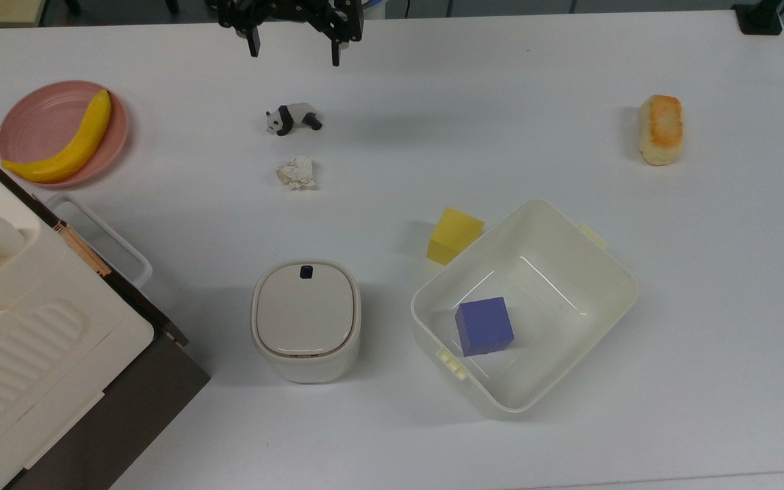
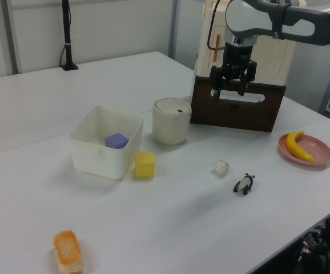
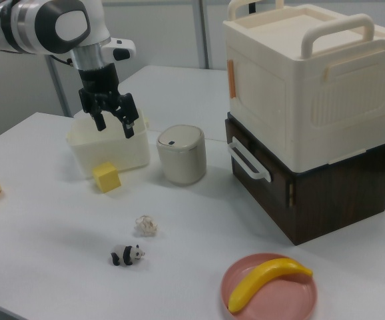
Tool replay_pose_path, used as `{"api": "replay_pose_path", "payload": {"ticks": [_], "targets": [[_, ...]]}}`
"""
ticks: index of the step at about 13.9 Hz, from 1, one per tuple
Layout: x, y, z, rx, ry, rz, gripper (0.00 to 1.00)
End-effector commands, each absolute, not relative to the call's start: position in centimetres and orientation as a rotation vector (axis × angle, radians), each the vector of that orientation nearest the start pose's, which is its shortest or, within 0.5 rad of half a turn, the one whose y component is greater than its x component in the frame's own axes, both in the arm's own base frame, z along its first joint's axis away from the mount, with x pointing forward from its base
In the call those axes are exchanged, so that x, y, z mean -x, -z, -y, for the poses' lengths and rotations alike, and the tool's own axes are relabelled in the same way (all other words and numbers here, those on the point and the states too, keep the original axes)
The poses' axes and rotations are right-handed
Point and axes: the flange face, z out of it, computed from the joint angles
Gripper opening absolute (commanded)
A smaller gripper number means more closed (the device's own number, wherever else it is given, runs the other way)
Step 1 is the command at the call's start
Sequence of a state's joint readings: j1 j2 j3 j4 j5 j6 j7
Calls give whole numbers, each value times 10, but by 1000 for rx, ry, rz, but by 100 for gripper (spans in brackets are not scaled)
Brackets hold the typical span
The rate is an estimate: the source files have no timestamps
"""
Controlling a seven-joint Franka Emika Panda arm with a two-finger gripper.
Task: Open the trash can
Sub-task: 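Move the gripper from rest toward the cream trash can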
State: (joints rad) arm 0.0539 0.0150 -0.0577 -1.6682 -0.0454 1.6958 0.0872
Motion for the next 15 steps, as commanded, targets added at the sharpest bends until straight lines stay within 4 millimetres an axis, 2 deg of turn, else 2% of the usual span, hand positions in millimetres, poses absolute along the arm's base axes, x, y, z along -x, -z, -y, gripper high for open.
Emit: {"api": "replay_pose_path", "payload": {"ticks": [1, 5, 6, 8, 15], "targets": [[-564, -584, 1, 3163, -11, 137, 10], [-565, -584, 0, 3163, -11, 142, 9], [-565, -584, 0, 3163, -11, 142, 3], [-565, -584, 1, 3165, -11, 145, 0], [-566, -582, 0, 3162, -12, 171, 0]]}}
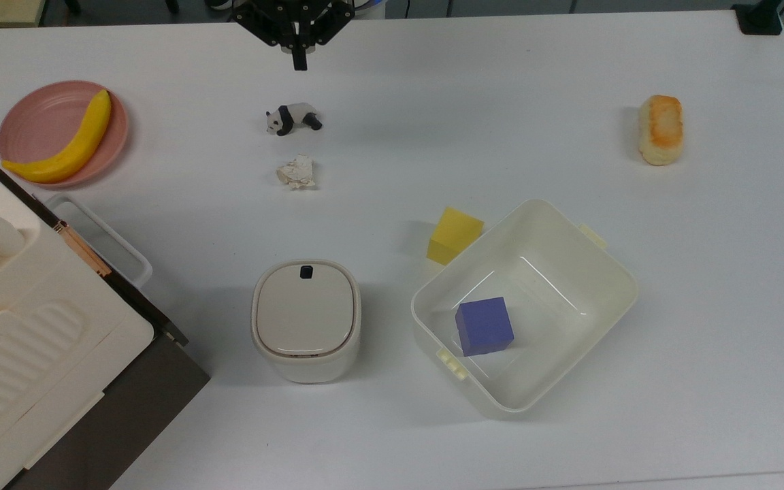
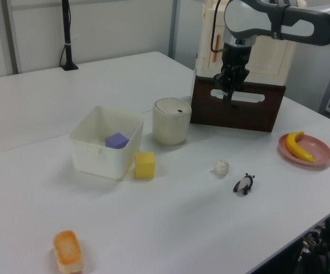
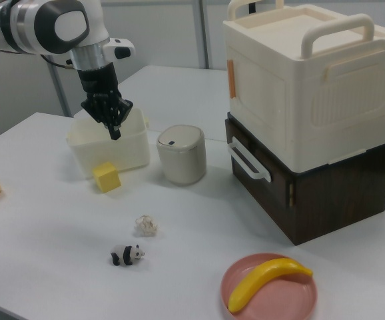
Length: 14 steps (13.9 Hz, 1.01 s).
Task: Open the trash can
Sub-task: 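Move the gripper from rest toward the cream trash can, then lower the gripper onto the trash can lid's front edge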
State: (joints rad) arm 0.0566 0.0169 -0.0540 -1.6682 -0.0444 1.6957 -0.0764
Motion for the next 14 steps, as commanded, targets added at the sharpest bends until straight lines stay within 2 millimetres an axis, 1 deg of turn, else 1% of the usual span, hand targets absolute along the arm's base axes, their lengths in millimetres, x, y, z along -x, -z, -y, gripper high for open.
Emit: {"api": "replay_pose_path", "payload": {"ticks": [1, 4, 5, 6, 7, 8, 10, 11, 12, 13, 14], "targets": [[-566, -582, 0, 3162, -12, 169, 0], [-573, -571, 1, 3162, -21, 167, 0], [-585, -572, 1, 3164, 17, 158, 0], [-598, -566, 0, 3165, 37, 144, 0], [-617, -557, -1, 3161, 81, 143, 0], [-628, -550, -1, 3162, 122, 140, 0], [-647, -541, -2, 3161, 260, 143, 0], [-660, -537, -1, 3149, 376, 141, 0], [-669, -531, -2, 3141, 447, 139, 0], [-678, -524, -1, 3132, 503, 133, 0], [-688, -510, -2, 3115, 560, 128, 0]]}}
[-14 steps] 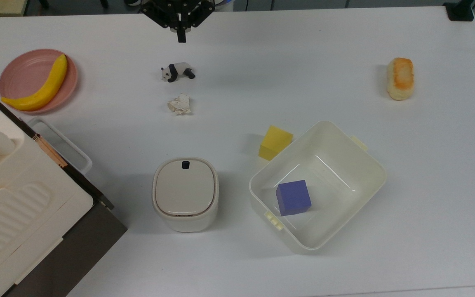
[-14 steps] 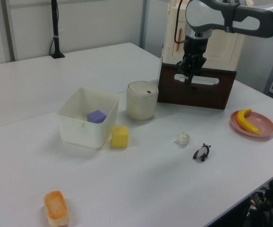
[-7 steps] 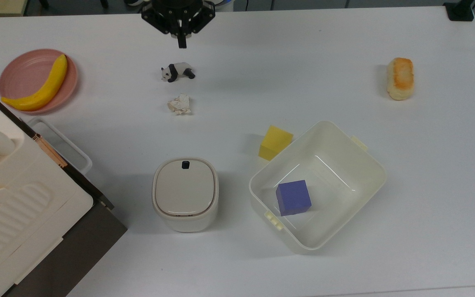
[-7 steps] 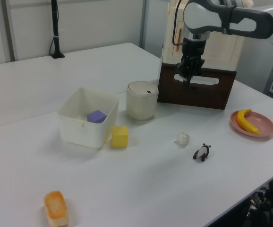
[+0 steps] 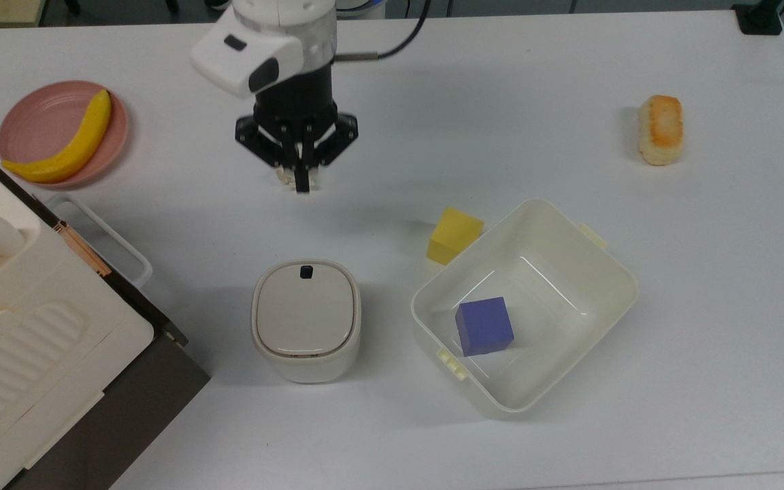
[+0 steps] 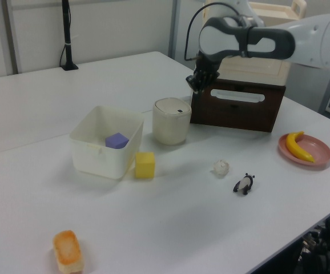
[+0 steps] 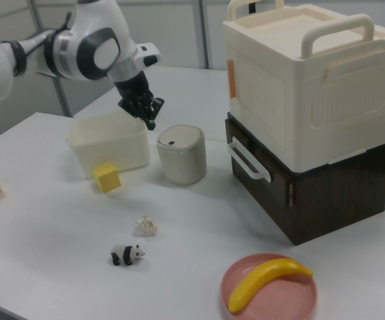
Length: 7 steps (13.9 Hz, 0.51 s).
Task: Open the trash can
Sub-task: 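Lower the gripper onto the trash can lid's front edge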
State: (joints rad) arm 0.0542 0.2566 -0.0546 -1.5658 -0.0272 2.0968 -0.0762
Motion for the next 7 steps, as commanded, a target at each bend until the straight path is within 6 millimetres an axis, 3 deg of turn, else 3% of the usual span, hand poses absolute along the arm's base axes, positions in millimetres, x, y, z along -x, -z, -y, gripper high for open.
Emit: {"api": "replay_pose_path", "payload": {"ticks": [1, 7], "targets": [[-695, -501, -3, 3108, 593, 126, 0], [-724, -429, -5, 3086, 677, 119, 0]]}}
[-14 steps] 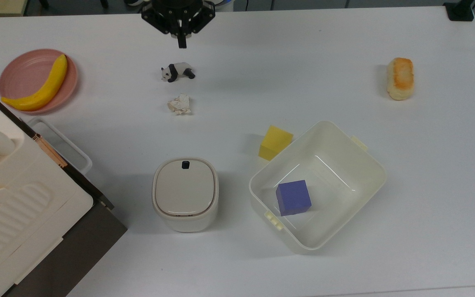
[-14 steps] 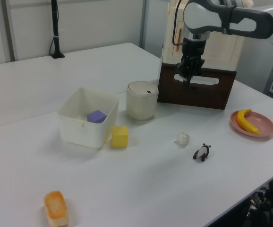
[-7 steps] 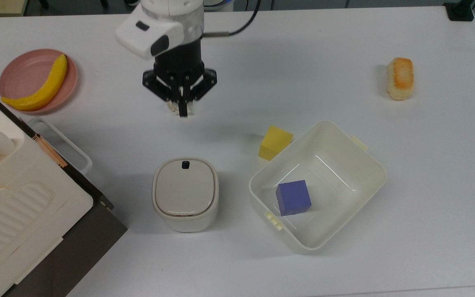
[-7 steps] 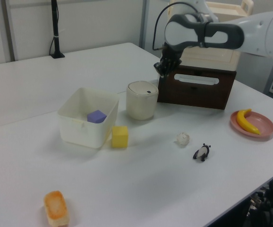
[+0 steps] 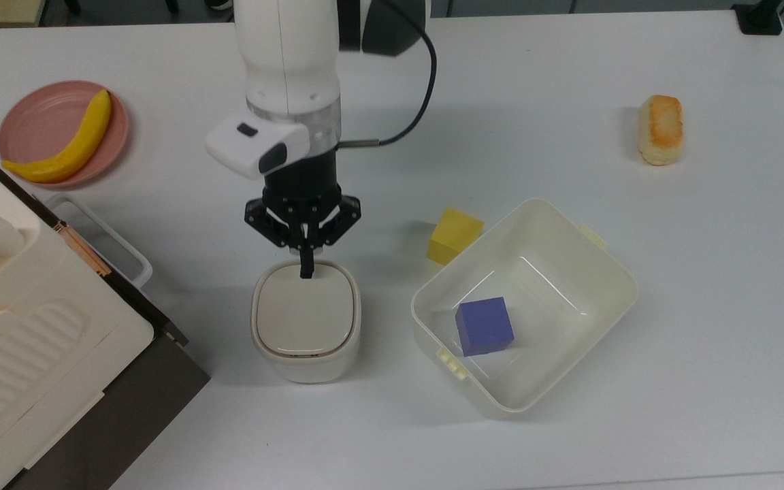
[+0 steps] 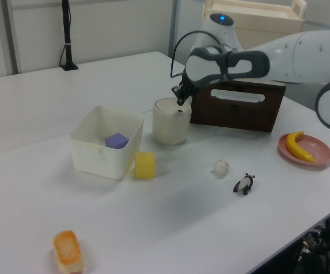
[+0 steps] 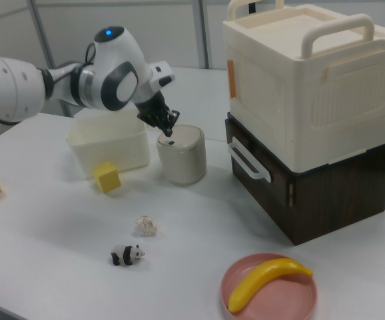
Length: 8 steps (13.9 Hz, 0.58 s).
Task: Open the trash can
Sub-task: 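Lower the gripper onto the trash can lid's front edge, then lift the gripper upward, flipping the lid open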
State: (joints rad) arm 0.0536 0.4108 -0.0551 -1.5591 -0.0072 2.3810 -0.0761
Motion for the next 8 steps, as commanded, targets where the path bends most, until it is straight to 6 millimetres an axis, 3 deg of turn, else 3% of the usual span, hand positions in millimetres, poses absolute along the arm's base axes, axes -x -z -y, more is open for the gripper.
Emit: {"api": "replay_pose_path", "payload": {"ticks": [1, 4, 5, 6, 8], "targets": [[-726, -419, -6, 3085, 660, 115, 0], [-725, -428, -4, 3075, 675, 101, 0], [-723, -441, -3, 3066, 693, 93, 0], [-716, -466, 2, 3042, 730, 65, 0], [-701, -493, 3, 3050, 622, 61, 0]]}}
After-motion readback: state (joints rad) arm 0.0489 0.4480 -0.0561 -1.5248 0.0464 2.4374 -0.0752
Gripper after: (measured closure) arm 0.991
